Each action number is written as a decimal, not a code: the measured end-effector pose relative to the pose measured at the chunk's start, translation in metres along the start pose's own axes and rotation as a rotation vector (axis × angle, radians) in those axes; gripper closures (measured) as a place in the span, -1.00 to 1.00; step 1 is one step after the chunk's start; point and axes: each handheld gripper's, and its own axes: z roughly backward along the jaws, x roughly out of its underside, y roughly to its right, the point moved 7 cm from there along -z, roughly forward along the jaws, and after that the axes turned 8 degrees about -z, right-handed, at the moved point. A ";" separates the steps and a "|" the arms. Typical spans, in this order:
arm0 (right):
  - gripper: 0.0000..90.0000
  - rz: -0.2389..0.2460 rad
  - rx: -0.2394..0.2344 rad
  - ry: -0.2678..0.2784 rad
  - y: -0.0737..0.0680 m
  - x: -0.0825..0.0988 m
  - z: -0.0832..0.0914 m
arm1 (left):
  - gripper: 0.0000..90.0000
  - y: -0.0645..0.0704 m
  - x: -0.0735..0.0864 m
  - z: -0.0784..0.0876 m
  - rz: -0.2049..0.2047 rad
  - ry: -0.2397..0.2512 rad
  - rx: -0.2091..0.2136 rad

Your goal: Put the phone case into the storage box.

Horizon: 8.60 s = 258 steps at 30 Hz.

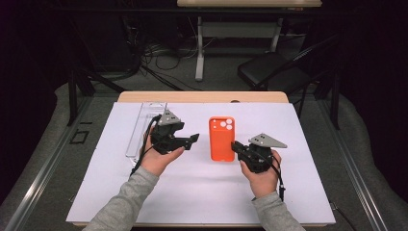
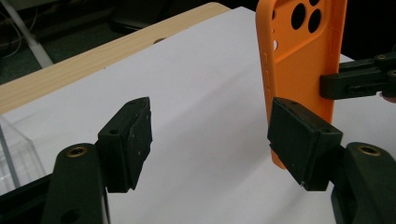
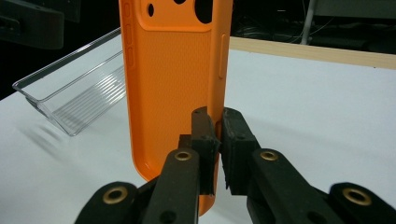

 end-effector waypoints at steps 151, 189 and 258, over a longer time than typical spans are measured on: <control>0.86 0.126 0.025 -0.086 -0.013 0.002 -0.001 | 0.80 0.020 -0.040 -0.024 -0.249 -0.167 0.021; 0.67 0.110 0.001 -0.064 -0.012 -0.002 0.000 | 0.80 0.020 -0.041 -0.027 -0.253 -0.183 0.023; -0.27 0.161 -0.027 -0.072 -0.009 -0.003 -0.009 | 0.79 -0.053 -0.038 0.008 -0.262 -0.203 -0.131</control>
